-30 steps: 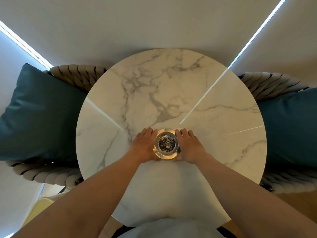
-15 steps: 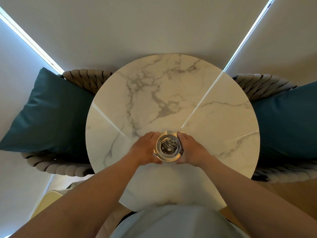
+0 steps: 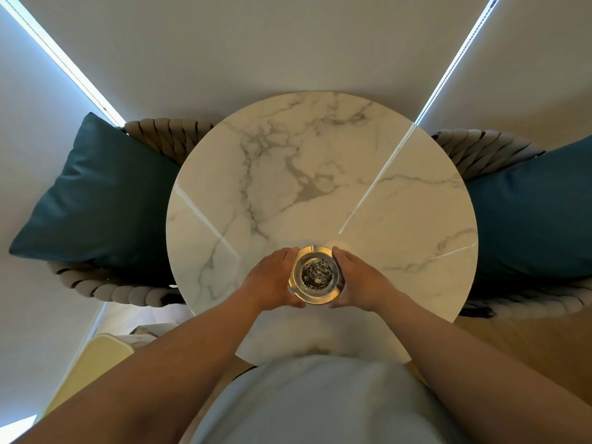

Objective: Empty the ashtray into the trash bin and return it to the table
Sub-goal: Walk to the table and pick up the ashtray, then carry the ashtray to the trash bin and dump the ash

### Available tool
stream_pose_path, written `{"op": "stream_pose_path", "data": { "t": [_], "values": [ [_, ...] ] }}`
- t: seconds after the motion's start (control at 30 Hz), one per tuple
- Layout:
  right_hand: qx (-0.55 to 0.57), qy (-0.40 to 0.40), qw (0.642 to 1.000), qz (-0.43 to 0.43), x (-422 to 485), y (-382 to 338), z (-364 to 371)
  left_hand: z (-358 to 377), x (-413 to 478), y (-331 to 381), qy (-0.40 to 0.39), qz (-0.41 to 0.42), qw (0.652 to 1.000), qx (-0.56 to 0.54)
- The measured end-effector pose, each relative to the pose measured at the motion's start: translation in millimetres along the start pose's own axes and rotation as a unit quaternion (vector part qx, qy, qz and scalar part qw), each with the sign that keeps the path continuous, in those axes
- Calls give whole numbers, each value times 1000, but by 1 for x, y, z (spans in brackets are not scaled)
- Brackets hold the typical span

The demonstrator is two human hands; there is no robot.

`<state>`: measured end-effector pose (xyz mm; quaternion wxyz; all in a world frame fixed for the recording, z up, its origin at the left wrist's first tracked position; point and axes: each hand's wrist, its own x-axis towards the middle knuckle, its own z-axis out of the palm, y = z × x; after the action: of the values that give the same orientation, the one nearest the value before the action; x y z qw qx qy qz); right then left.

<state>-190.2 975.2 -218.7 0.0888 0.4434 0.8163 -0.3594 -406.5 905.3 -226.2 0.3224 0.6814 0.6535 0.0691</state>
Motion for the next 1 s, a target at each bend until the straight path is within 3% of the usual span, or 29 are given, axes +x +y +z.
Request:
{"op": "stream_pose_path", "data": {
  "t": [0.67,1.0],
  "values": [
    [35,15,999,27,-19,-34,54,11,-40,-34,-43,10,999,-19],
    [23,26,999,7,-61,-32,63,29,-75,-7,-26,6,1000,-10]
  ]
}}
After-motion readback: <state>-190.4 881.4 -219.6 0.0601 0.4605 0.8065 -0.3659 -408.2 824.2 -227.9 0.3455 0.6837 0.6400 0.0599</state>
